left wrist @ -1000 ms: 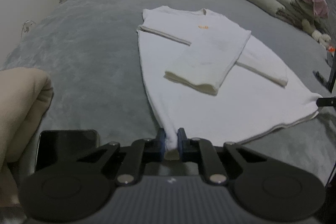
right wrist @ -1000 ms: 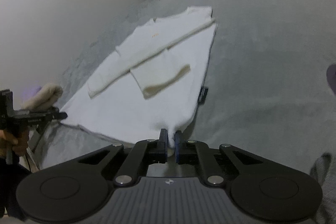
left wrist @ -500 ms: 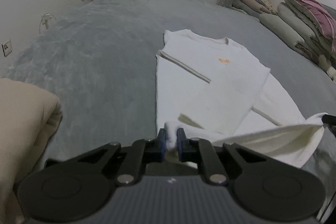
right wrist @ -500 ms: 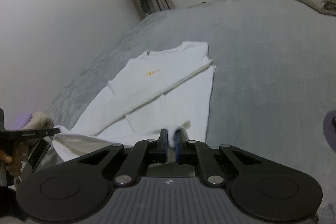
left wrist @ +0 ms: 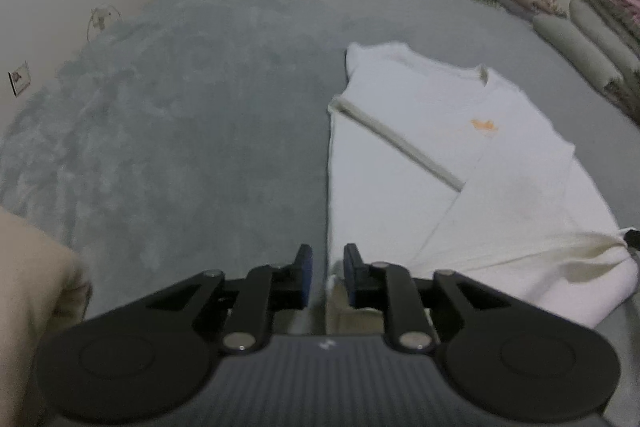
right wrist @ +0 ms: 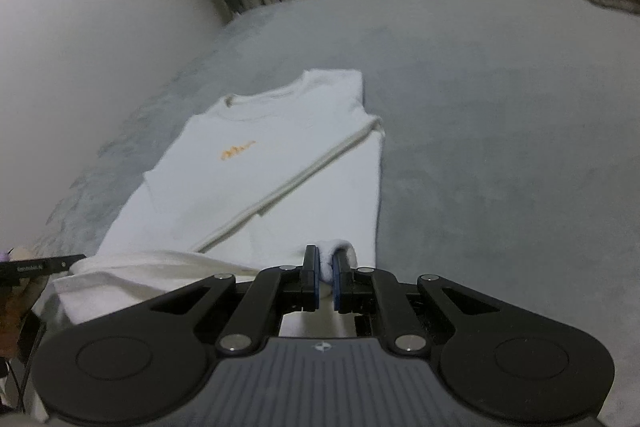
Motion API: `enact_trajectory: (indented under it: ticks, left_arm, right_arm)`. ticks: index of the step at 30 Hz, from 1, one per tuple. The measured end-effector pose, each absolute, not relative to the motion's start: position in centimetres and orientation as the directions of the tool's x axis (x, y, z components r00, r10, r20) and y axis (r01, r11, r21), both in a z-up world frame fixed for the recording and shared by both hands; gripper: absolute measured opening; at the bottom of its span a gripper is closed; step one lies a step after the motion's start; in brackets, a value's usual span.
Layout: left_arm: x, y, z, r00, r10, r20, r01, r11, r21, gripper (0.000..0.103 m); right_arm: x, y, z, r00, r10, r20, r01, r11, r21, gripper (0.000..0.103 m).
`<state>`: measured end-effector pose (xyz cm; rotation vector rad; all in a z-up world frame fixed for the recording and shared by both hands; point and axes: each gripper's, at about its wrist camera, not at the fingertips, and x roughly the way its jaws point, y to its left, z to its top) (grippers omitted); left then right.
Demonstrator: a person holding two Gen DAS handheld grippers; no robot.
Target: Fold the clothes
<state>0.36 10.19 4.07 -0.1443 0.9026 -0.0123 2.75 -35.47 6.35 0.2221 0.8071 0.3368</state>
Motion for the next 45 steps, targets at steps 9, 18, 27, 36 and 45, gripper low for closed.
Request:
enact_trajectory:
  ticks: [9,18,27,36,45]
  left_arm:
    - [-0.9,12.3,5.4,0.672,-0.094,-0.734,-0.01,0.991,-0.136,0.054]
    - [-4.0,13.9,7.1,0.719,-0.185,-0.67,0.091,0.981,-0.173,0.072]
    - [-4.9,14.0,7.0,0.714,-0.223,-0.664,0.174,0.975,-0.139,0.079]
    - [-6.1,15.3,8.1,0.724,-0.311,-0.615,0.265,0.949,-0.169,0.075]
    - [-6.0,12.4,7.0,0.686,-0.313,-0.656,0.365,0.929,-0.061,0.066]
  right_arm:
    - [2.4,-36.4,7.0,0.698,0.322,-0.64,-0.212,0.946,0.245,0.02]
    - [0.6,-35.5,7.4,0.699,0.374,-0.609,-0.399,0.911,0.102,0.032]
    - [1.8,-34.6,6.4,0.69,0.365,-0.625,-0.43,0.901,0.052,0.04]
    - [3.0,-33.3,5.1,0.663,0.363,-0.655,-0.445,0.894,0.045,0.041]
    - [3.2,-33.0,6.0,0.701,0.328,-0.633,-0.393,0.919,0.042,0.007]
